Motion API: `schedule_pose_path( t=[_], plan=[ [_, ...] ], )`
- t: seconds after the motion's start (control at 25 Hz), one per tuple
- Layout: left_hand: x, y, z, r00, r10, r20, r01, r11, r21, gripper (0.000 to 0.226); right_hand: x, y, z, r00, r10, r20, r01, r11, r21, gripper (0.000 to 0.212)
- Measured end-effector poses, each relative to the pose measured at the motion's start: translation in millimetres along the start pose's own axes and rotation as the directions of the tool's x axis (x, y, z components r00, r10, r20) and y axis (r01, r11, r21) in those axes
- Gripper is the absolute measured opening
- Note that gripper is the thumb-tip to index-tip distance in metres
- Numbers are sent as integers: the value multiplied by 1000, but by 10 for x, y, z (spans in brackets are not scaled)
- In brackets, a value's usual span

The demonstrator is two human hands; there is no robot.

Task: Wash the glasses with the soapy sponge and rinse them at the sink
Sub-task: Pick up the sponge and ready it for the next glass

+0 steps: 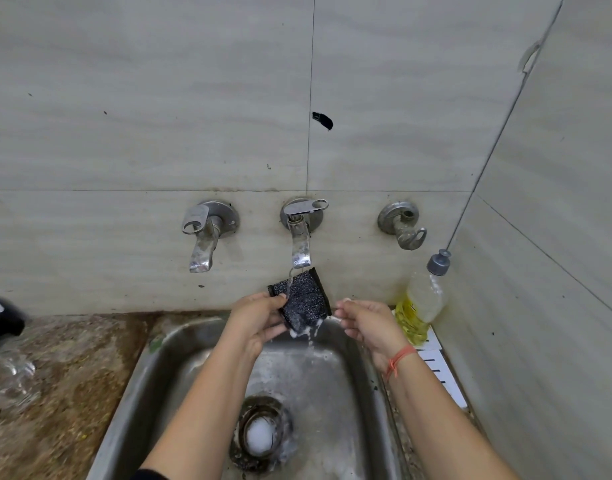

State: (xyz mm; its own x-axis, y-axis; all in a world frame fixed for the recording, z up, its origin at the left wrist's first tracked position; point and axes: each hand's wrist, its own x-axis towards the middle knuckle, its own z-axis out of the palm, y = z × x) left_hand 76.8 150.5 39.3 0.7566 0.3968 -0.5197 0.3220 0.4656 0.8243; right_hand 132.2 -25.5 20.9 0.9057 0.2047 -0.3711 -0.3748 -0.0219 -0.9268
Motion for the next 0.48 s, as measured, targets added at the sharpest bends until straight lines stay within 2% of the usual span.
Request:
schedule_pose_path(
  t=[0.2, 0.4, 0.48],
  plan=[
    [-21, 31, -11, 999, 1, -50, -3, 999, -54, 15, -51, 48, 17, 1000, 4, -15, -4, 1000, 10, 16],
    [-46, 22, -156, 991, -17, -133, -15, 972, -233, 16, -87, 66, 105, 1000, 22, 1, -22, 1000, -8, 13],
    [-74, 26, -184, 990, -29, -138, -14, 953, -302, 7, -97, 63, 147, 1000, 30, 7, -30, 1000, -10, 12]
  ],
)
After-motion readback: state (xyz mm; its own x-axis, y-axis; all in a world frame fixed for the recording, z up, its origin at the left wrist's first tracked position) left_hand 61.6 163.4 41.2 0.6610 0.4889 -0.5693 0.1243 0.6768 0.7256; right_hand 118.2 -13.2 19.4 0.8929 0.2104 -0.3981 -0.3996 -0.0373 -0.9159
